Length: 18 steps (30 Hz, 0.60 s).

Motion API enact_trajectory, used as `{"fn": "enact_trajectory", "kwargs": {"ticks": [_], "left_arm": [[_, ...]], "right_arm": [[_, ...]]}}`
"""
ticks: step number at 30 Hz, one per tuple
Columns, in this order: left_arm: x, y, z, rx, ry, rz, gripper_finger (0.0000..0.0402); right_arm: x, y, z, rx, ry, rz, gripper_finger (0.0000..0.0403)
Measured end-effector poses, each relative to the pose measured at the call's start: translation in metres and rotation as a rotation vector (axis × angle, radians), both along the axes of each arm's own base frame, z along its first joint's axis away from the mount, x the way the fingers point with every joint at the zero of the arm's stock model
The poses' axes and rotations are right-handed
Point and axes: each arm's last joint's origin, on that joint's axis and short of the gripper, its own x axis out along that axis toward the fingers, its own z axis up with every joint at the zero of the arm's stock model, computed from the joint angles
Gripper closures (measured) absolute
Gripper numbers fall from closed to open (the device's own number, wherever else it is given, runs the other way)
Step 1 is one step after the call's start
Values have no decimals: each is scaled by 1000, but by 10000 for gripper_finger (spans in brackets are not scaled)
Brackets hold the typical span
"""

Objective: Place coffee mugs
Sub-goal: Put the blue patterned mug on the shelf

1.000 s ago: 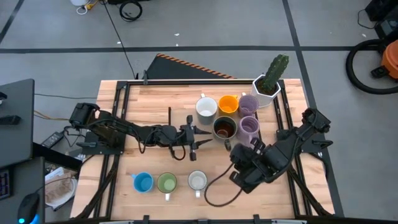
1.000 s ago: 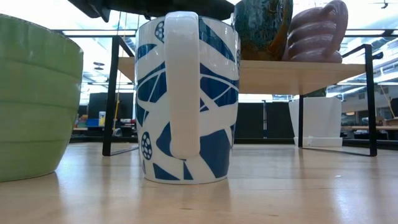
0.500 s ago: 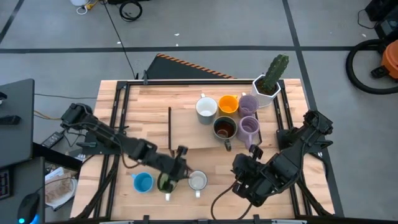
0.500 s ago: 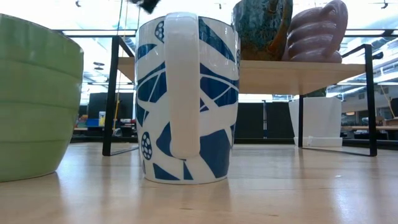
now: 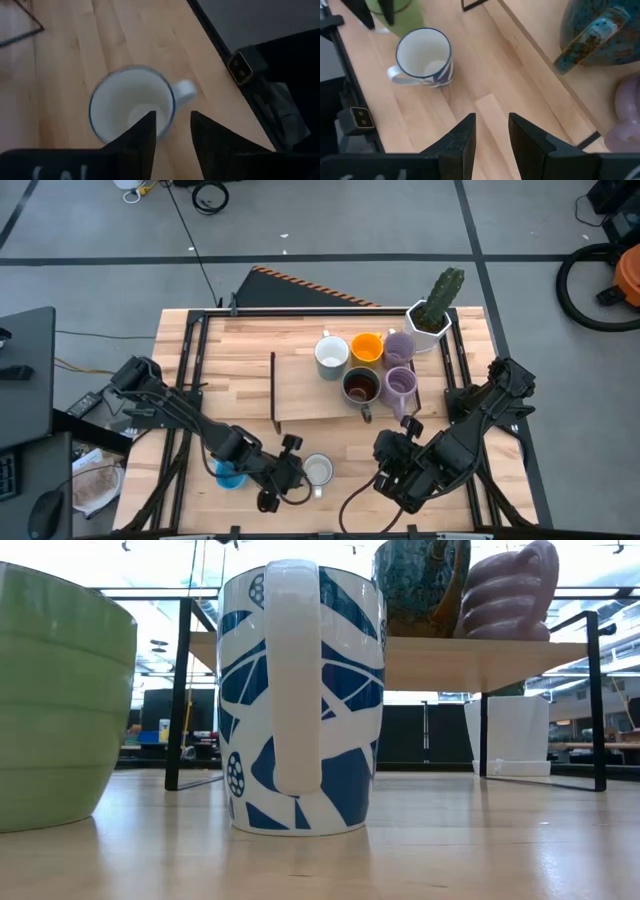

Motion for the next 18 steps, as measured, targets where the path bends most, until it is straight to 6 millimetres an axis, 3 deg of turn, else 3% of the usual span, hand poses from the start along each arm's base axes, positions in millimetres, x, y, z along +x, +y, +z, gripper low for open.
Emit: {"fn": "enact_trajectory", "kwargs": {"ticks": [10,18], "left_arm": [[18,-14,-18,67,66,-126,192],[24,-16,-37,246,60,-183,201]], "right_arm": [[0,3,1,-6,-32,7,282],[2,4,2,-4,-49,21,283]]}}
